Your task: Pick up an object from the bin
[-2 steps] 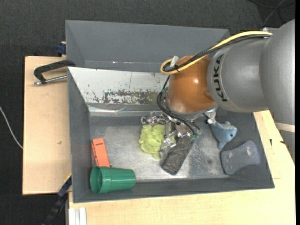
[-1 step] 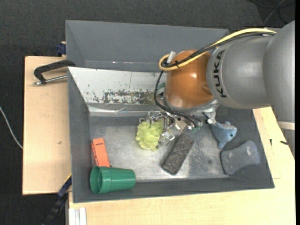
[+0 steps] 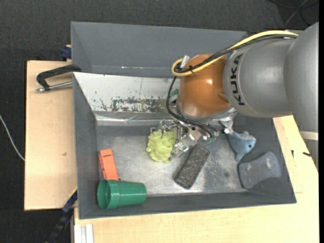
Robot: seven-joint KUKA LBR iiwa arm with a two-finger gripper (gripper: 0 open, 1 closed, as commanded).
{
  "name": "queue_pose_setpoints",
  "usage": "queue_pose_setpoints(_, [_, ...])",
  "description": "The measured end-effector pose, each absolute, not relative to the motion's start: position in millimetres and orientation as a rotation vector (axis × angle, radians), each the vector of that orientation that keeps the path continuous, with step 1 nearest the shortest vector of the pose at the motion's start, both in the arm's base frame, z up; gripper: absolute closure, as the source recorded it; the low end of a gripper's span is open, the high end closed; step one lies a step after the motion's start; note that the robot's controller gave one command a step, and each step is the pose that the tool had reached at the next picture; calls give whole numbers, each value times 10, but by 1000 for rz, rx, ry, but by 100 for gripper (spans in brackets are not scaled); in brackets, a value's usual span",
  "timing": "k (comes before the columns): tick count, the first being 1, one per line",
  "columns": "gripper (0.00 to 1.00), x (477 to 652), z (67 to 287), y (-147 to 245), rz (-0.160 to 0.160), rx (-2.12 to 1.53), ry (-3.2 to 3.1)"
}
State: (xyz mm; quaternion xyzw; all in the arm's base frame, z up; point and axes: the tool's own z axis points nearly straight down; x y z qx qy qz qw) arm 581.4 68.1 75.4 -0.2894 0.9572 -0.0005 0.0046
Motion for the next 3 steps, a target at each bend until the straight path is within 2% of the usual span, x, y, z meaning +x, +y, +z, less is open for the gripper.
queue_pose_setpoints(1, [100, 5801, 797, 682, 0, -907, 3002])
queue_pose_setpoints(3, [100, 5795, 1060, 690, 3, -909, 3006])
